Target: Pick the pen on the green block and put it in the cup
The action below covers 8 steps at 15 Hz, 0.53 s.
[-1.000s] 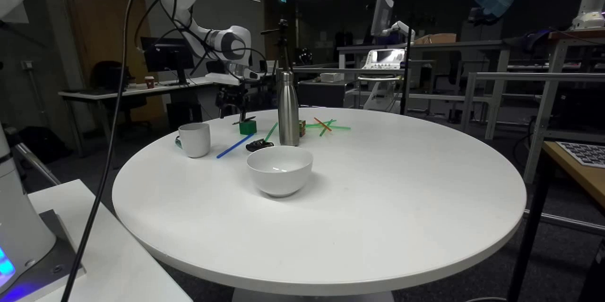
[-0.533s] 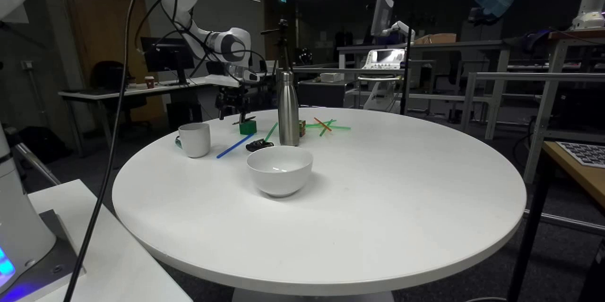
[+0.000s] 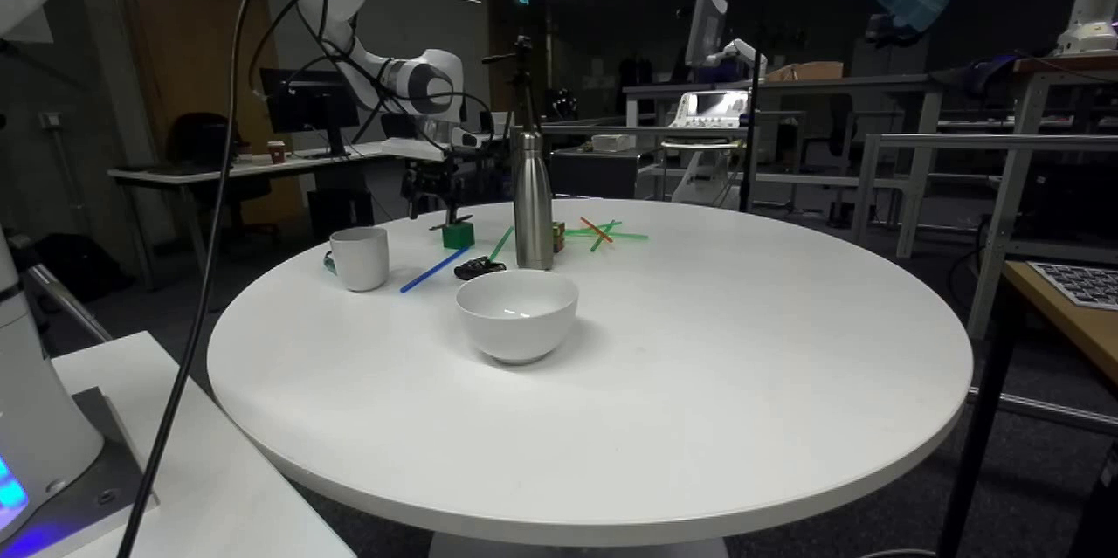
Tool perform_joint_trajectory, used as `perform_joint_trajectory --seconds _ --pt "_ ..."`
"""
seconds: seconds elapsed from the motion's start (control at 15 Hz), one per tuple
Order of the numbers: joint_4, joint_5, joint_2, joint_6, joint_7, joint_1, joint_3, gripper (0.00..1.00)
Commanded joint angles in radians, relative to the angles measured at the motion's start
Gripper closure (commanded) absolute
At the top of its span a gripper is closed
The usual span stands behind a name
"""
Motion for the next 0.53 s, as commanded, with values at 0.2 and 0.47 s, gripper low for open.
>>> perform_joint_trajectory --seconds 0.2,0.47 --pt "0.012 -0.021 0.001 0.007 0.075 0.018 -0.027 0.00" --pt "0.018 -0.020 0.006 0.001 0.108 0.021 -0.031 0.00"
